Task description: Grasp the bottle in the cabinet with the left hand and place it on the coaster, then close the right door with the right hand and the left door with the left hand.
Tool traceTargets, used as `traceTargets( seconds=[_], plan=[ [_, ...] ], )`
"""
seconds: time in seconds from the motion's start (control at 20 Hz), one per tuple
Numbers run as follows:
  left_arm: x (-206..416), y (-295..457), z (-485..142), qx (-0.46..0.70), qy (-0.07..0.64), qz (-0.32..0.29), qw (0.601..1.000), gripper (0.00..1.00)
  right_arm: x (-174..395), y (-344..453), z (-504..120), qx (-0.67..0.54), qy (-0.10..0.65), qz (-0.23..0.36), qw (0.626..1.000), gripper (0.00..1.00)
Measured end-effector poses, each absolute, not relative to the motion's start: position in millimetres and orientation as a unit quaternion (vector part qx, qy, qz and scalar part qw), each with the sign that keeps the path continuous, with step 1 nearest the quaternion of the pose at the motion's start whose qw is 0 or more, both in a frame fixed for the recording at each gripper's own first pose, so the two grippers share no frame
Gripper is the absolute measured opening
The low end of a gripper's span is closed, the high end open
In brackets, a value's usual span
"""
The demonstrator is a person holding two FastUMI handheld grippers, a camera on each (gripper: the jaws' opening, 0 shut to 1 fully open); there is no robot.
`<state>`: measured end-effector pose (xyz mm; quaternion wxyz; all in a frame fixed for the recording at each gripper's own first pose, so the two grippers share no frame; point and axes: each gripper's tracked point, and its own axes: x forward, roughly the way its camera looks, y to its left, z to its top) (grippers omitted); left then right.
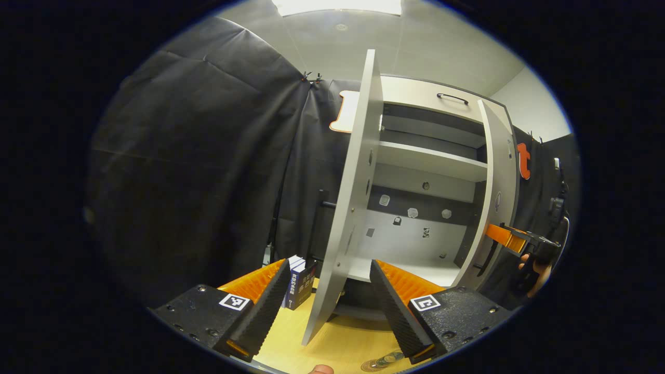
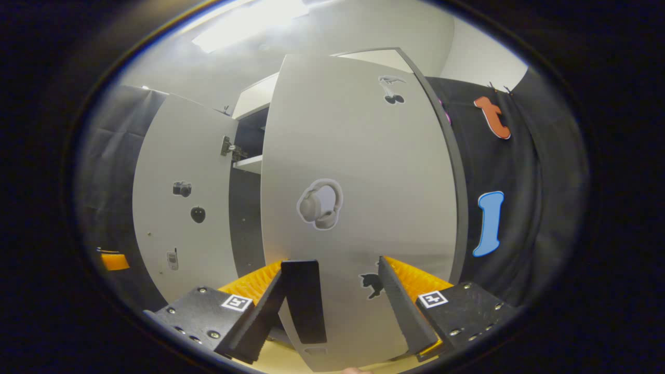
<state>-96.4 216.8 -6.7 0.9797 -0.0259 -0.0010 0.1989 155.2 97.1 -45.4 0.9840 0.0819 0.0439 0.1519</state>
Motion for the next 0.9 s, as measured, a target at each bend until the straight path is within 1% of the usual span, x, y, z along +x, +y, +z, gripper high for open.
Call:
traceTargets(
  seconds=[0.35,0.4,0.5,0.55,0.6,0.65,0.7,0.75,0.8,0.85,0.9],
  plan=[
    [-102,242,3,-0.006,-0.008,0.226,0.974,0.96,176,111,-52,0.103,0.044,0.148,0.983,1.00],
    [-104,246,4,-0.005,-0.009,0.229,0.973,0.93,180,113,-53,0.108,0.046,0.147,0.982,1.00],
    [-108,256,4,-0.002,-0.011,0.241,0.970,0.93,184,115,-54,0.103,0.042,0.135,0.985,1.00],
    [-110,261,4,-0.001,-0.012,0.247,0.969,0.96,186,116,-53,0.100,0.039,0.129,0.986,1.00],
    [-112,265,5,-0.001,-0.015,0.252,0.968,0.96,188,117,-54,0.099,0.039,0.123,0.987,0.96],
    [-113,268,4,-0.003,-0.016,0.255,0.967,0.93,190,118,-54,0.096,0.038,0.116,0.988,1.00],
    [-114,271,4,-0.004,-0.017,0.258,0.966,0.92,192,119,-54,0.094,0.038,0.110,0.989,1.00],
    [-115,274,5,-0.005,-0.019,0.260,0.966,0.92,192,119,-55,0.092,0.038,0.104,0.990,0.96],
    [-114,277,6,-0.005,-0.021,0.261,0.965,0.97,193,119,-55,0.089,0.038,0.099,0.990,0.96],
    [-113,280,7,-0.005,-0.022,0.262,0.965,0.96,194,119,-55,0.088,0.038,0.094,0.991,1.00],
    [-112,282,7,-0.005,-0.023,0.262,0.965,0.96,195,120,-55,0.088,0.038,0.090,0.991,1.00]
  ],
)
